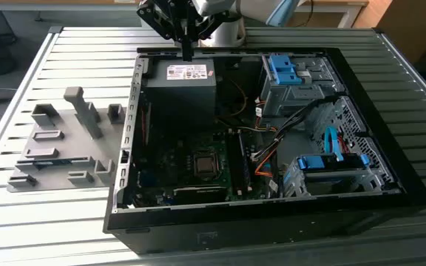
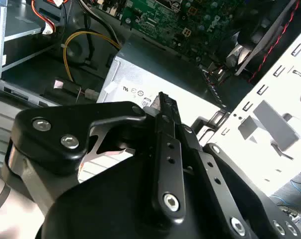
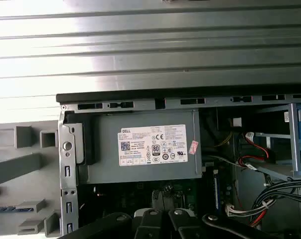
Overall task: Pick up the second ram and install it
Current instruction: 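Reach for the second ram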
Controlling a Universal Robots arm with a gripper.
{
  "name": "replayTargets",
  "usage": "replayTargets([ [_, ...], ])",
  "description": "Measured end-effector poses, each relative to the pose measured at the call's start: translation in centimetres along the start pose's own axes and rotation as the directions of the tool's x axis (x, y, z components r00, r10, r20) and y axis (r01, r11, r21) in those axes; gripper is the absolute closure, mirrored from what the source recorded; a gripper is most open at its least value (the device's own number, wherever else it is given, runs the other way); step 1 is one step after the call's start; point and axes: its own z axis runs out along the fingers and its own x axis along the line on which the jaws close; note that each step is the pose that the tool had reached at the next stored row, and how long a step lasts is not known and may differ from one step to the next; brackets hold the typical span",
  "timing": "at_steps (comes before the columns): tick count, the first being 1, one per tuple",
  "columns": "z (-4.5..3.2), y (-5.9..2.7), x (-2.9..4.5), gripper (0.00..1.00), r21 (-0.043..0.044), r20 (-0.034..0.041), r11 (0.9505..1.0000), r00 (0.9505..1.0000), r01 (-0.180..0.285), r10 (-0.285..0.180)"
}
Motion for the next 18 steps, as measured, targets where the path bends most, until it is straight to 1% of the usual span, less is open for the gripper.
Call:
replayTargets([
  [11, -0.01, 0.0, 0.08, 0.89, 0.0001, 0.0, 1.0, 1.0, 0.0, 0.0],
  [14, -0.01, -0.03, 0.37, 0.89, 0.0, 0.0, 1.0, 1.0, 0.0, 0.0],
  [16, -0.02, -0.06, 0.84, 0.89, 0.0, 0.0, 1.0, 1.0, 0.0, 0.0],
  [18, -0.03, -0.08, 1.08, 0.89, 0.0, 0.0, 1.0, 1.0, 0.0, 0.0],
])
